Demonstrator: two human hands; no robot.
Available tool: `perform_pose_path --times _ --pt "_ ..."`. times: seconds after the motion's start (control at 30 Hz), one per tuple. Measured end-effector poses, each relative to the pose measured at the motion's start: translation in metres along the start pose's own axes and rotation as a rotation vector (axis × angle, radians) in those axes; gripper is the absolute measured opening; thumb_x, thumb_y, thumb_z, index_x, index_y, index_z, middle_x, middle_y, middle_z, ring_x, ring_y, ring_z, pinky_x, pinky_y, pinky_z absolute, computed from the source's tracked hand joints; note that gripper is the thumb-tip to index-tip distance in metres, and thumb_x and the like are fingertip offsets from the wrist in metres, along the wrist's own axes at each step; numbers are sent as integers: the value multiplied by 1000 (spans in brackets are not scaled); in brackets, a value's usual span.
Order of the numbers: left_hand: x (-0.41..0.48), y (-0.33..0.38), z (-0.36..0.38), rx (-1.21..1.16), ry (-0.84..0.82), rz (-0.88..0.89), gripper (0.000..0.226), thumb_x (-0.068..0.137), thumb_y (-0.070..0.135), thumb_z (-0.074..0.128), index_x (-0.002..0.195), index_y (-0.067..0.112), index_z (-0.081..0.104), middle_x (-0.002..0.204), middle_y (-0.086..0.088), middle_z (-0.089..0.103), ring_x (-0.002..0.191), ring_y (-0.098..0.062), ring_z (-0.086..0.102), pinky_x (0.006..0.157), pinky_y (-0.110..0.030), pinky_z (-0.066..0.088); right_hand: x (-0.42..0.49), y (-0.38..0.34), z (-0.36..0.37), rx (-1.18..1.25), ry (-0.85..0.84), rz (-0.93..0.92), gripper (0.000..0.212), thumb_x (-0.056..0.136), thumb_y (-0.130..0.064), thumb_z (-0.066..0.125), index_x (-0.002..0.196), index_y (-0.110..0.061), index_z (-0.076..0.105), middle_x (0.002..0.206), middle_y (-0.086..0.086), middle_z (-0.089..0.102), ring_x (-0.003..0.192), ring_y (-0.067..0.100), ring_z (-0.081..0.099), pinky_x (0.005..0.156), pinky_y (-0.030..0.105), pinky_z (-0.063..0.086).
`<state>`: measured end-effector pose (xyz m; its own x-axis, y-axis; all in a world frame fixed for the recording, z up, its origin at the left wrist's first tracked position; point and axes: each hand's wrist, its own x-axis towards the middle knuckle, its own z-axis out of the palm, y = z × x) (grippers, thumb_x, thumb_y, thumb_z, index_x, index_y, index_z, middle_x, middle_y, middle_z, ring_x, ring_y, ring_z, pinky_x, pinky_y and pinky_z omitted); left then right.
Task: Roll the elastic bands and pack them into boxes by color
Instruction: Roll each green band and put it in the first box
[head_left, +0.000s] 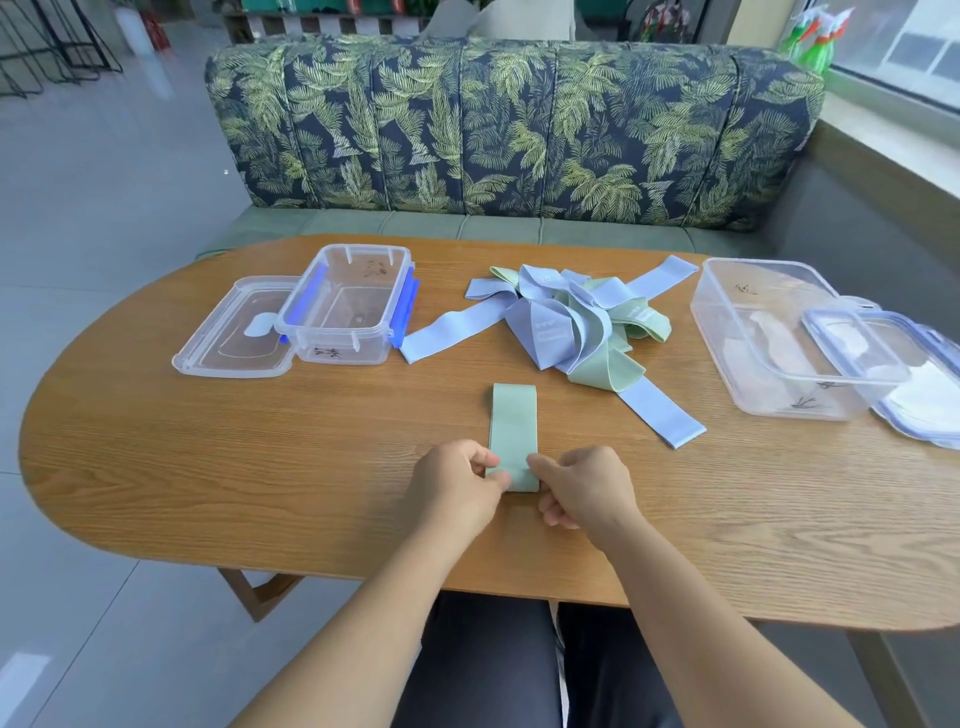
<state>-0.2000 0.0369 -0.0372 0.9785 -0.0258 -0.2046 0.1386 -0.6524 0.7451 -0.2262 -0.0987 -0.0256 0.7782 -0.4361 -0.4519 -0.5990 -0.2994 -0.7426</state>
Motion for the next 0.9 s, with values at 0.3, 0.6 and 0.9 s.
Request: perform_pose_path --times 0.3,0.6,0.9 --pt "20 18 -12 95 -91 -111 13 73 35 76 77 23 71 77 8 69 75 -14 66 75 -30 56 -18 16 6 136 103 -136 23 87 -20 68 68 -31 64 68 1 73 76 21 71 79 46 59" --pt "28 20 -14 121 -78 -145 32 70 48 78 75 18 68 71 3 70 73 -19 68 71 -29 54 -6 3 12 34 136 -75 20 79 -35 75 69 -21 66 73 4 71 74 26 69 76 44 60" --pt "23 10 -11 -59 -9 -134 36 88 46 60 76 14 71 72 -7 73 69 -27 70 65 -38 58 4 -2 11 -78 142 -59 24 81 -35 74 70 -17 64 79 4 69 78 25 67 69 32 54"
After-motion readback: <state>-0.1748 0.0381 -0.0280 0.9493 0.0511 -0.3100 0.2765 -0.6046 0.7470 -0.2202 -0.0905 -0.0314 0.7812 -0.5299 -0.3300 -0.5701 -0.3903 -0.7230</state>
